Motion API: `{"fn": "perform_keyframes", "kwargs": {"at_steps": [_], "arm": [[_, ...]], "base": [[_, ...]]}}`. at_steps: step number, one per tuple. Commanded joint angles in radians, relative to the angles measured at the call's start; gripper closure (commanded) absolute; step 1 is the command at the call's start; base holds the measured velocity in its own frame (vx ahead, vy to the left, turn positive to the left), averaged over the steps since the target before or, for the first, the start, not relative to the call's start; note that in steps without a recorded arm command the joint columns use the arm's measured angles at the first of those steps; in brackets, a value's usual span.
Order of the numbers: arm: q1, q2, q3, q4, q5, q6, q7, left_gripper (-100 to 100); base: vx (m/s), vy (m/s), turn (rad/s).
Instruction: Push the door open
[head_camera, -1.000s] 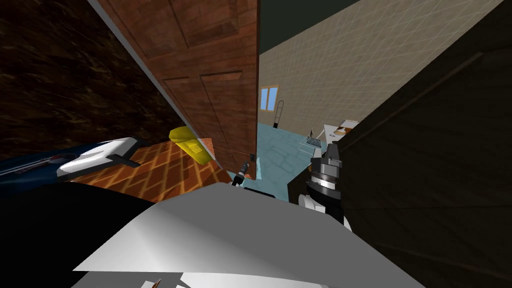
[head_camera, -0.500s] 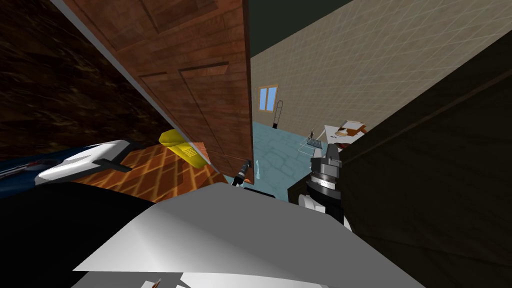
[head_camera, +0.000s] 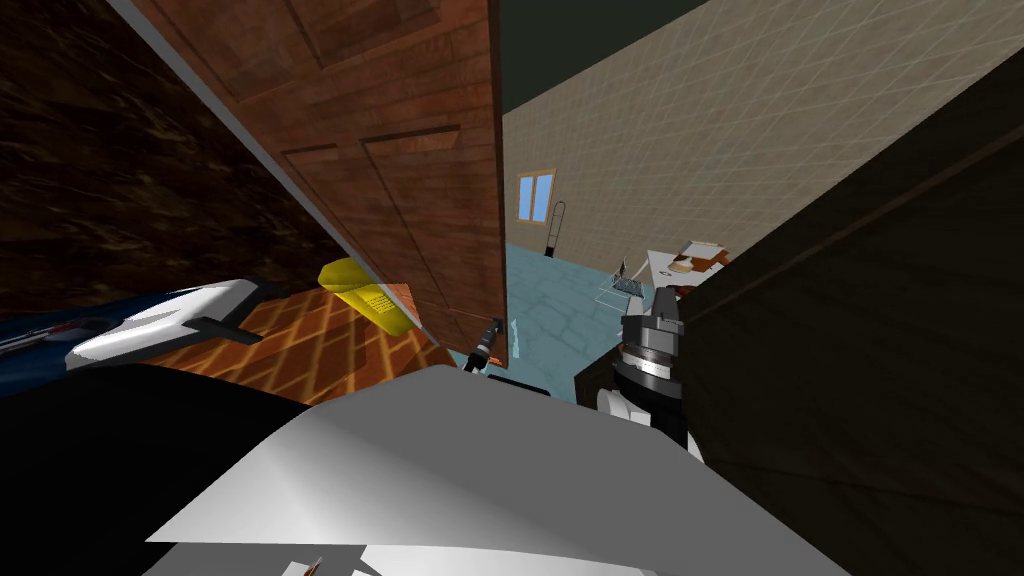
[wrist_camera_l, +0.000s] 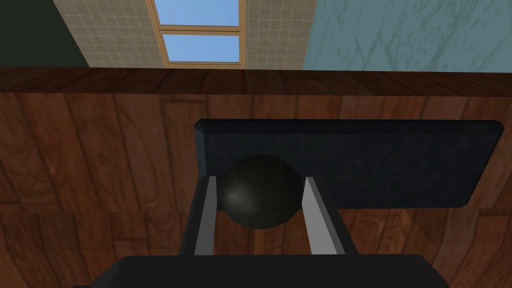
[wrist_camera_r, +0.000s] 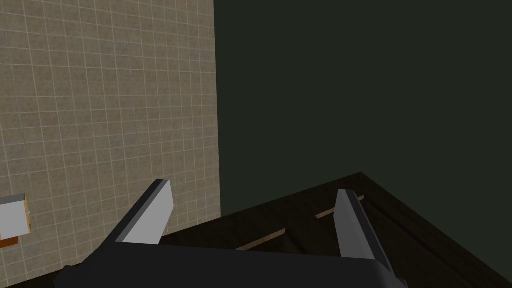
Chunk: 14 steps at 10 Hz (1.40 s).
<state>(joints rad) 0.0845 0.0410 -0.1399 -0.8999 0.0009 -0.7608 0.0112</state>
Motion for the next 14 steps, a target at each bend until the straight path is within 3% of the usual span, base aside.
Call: {"fn": "perform_keyframes", "kwargs": {"at_steps": [1, 6, 8, 9, 10, 12, 14], "arm": [[-0.001, 0.000, 0.001, -0.002, 0.001, -0.003, 0.001, 100], [-0.006, 0.029, 0.044, 0.003, 0.019, 0.004, -0.019, 100], [-0.006, 0.029, 0.044, 0.003, 0.019, 0.004, -0.019, 100], [-0.009, 0.036, 0.068, 0.004, 0.030, 0.006, -0.030, 100], [-0.002, 0.026, 0.051, -0.004, 0.024, 0.007, -0.042, -100], [0.004, 0.013, 0.050, -0.011, 0.024, 0.012, -0.054, -100], [0.013, -0.036, 0.048, -0.022, 0.025, 0.021, -0.073, -100]], "base": [[0.000, 0.000, 0.000], [0.175, -0.039, 0.061], [0.130, -0.005, 0.018], [0.168, 0.011, 0.161], [-0.037, -0.020, 0.176], [-0.215, -0.016, 0.069], [-0.256, -0.027, 0.128]]}}
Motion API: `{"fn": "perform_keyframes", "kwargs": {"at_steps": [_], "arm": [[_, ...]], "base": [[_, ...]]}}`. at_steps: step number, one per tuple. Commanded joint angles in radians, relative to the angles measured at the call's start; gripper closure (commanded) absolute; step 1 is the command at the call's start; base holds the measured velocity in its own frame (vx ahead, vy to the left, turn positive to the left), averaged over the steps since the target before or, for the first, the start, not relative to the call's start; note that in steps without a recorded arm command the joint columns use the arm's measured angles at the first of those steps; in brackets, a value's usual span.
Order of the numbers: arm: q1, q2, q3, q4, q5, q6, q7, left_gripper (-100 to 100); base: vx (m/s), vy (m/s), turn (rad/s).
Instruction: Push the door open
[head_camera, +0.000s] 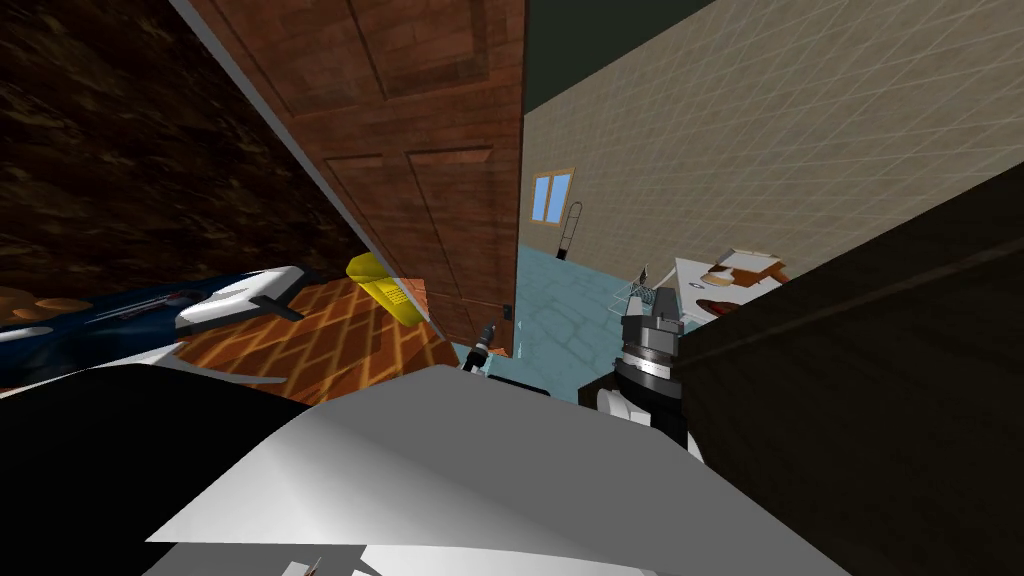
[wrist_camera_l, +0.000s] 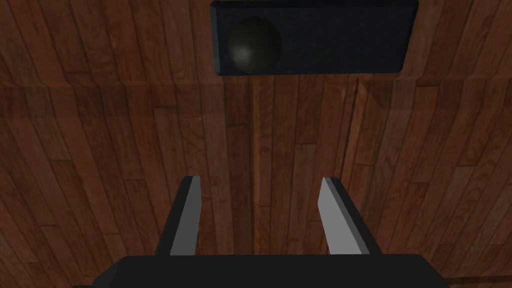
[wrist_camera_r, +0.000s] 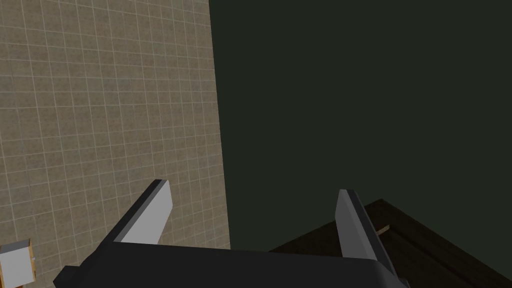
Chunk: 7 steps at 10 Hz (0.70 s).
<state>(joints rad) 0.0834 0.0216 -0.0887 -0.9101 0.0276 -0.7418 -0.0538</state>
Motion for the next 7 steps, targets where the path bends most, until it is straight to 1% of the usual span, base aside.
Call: {"fn": "perform_keyframes", "kwargs": {"at_steps": [1, 2, 3, 4, 5, 6, 7], "arm": [[0.015, -0.029, -0.004, -0.013, -0.001, 0.003, -0.012, -100], [0.017, -0.052, -0.004, -0.016, -0.001, 0.005, -0.017, -100], [0.019, -0.068, -0.005, -0.018, -0.001, 0.006, -0.019, -100], [0.014, -0.057, -0.003, -0.008, 0.000, 0.000, -0.017, -100], [0.012, -0.026, -0.001, -0.005, 0.001, -0.003, -0.017, -100], [0.010, -0.009, 0.002, -0.001, 0.002, -0.007, -0.018, -100], [0.008, -0.001, 0.004, 0.002, 0.003, -0.010, -0.018, -100]], "base": [[-0.189, -0.064, 0.045], [-0.131, -0.061, 0.049], [-0.090, -0.065, 0.043], [-0.036, -0.034, 0.009], [0.101, 0.006, -0.032], [0.195, 0.028, -0.028], [0.237, 0.007, -0.025]]}}
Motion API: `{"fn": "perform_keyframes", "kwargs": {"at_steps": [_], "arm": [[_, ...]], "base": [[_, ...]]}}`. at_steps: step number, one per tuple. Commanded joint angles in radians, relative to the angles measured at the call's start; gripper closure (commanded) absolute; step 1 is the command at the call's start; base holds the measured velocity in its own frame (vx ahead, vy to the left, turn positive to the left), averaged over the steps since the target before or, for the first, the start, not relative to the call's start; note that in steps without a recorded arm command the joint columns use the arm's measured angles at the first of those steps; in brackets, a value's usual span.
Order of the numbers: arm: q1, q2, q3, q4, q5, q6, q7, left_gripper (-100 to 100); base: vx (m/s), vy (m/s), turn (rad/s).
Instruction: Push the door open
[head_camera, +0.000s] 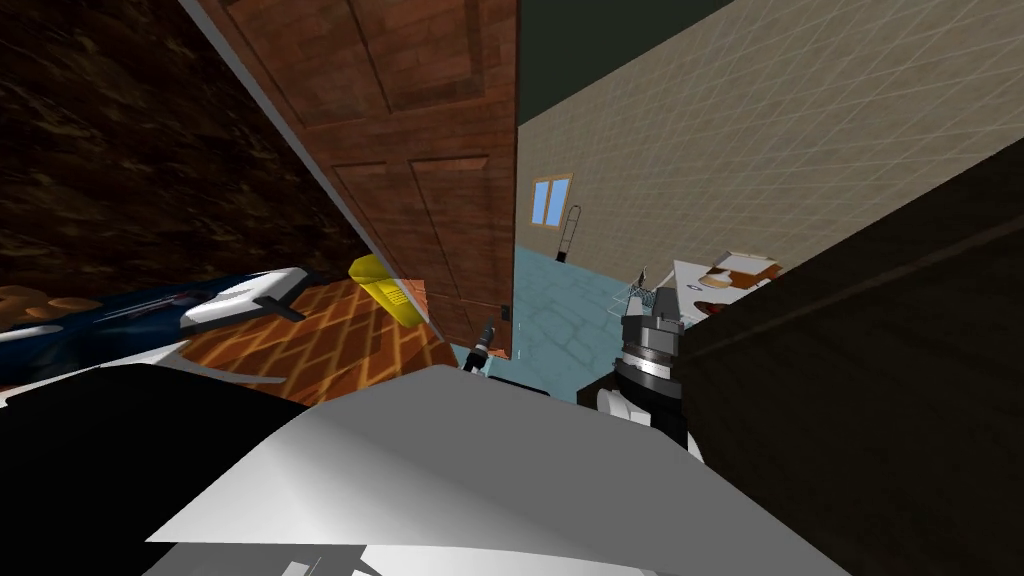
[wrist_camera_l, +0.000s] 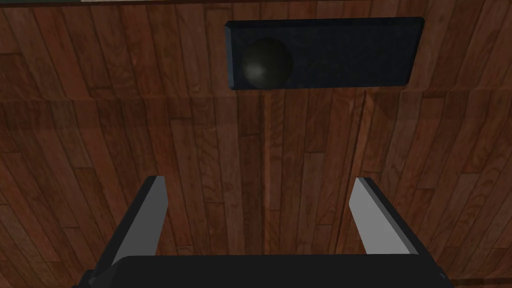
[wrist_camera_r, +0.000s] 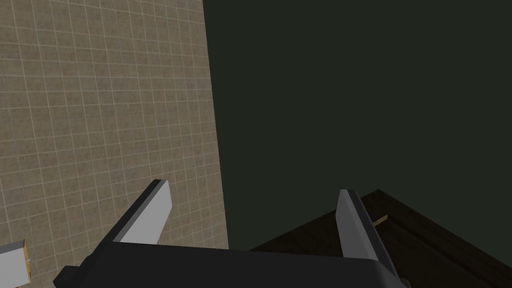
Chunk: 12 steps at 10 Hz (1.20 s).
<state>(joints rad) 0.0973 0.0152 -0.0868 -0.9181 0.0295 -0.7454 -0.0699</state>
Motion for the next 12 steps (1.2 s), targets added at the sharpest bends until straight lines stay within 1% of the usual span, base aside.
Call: {"fn": "perform_keyframes", "kwargs": {"at_steps": [1, 3, 5, 6, 7, 12], "arm": [[-0.007, 0.008, 0.005, 0.013, 0.002, -0.010, -0.002, -100], [-0.012, -0.003, 0.010, 0.021, 0.004, -0.017, -0.002, -100], [-0.015, -0.037, 0.014, 0.027, 0.005, -0.024, -0.002, -100], [-0.018, -0.027, 0.014, 0.033, 0.005, -0.025, -0.002, -100], [-0.018, -0.027, 0.014, 0.033, 0.005, -0.025, -0.002, 100], [-0.018, -0.027, 0.014, 0.033, 0.005, -0.025, -0.002, 100]], "base": [[0.285, -0.025, -0.022], [0.247, -0.016, -0.023], [0.201, -0.032, -0.019], [0.070, -0.017, 0.018], [-0.013, 0.001, -0.013], [-0.013, 0.003, -0.002]]}}
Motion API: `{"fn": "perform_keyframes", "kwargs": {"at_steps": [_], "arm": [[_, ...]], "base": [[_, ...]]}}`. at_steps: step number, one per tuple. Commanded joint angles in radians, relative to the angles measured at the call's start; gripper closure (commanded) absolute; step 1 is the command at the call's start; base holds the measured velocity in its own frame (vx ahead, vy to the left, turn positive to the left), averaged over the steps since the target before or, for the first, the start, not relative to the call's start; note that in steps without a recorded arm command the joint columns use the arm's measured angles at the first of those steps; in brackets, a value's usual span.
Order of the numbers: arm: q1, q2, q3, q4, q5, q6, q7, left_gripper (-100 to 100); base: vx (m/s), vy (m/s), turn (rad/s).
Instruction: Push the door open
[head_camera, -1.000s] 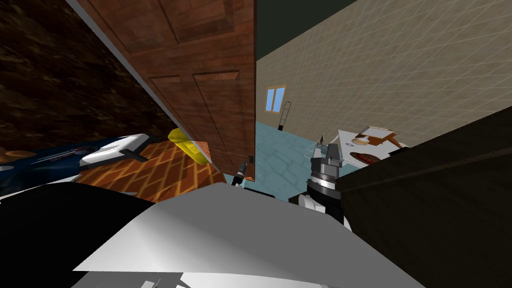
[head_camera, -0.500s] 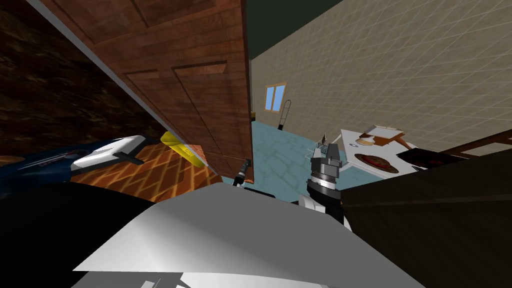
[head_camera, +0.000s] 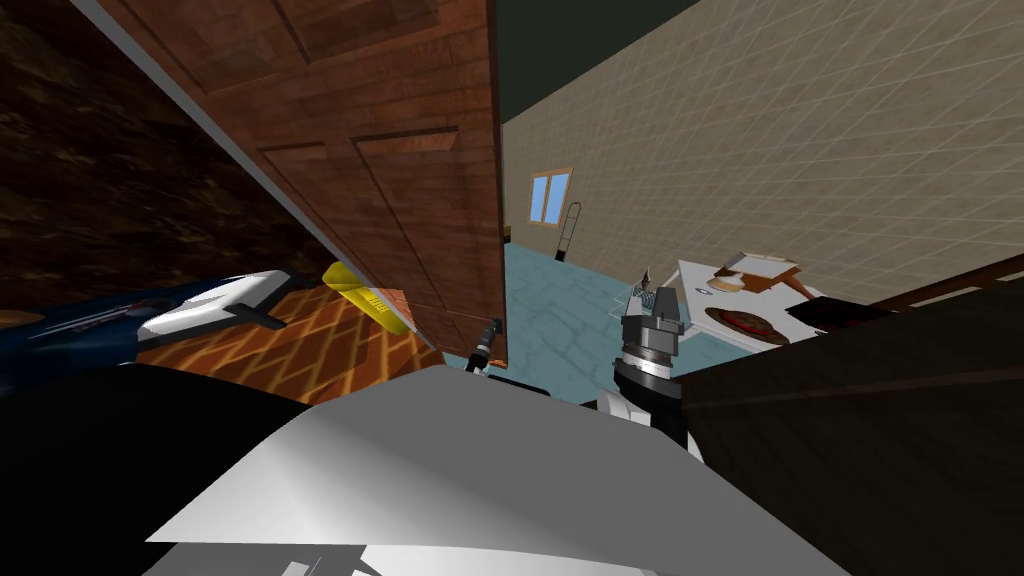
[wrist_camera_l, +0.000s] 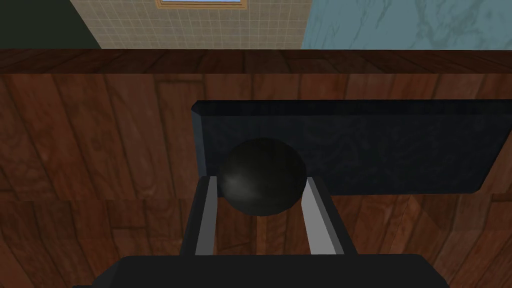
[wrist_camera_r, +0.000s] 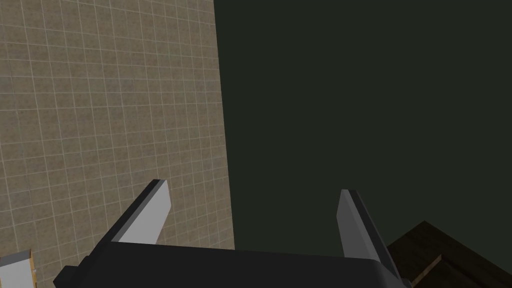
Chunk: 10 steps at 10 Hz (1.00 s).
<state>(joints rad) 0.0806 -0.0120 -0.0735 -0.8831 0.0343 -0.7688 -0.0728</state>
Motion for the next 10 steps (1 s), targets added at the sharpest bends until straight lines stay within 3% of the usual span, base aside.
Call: {"fn": "perform_keyframes", "kwargs": {"at_steps": [1, 4, 5, 10], "arm": [[-0.005, 0.022, 0.019, 0.000, 0.010, 0.004, -0.007, 100], [-0.010, 0.033, 0.037, 0.001, 0.019, 0.008, -0.013, 100], [-0.010, 0.040, 0.006, 0.015, 0.034, 0.001, -0.028, -100], [0.019, 0.051, -0.105, -0.017, 0.095, 0.003, -0.084, -100]], "base": [[0.123, -0.028, 0.057], [0.185, -0.023, 0.059], [0.006, -0.005, 0.123], [-0.085, 0.020, 0.134]]}}
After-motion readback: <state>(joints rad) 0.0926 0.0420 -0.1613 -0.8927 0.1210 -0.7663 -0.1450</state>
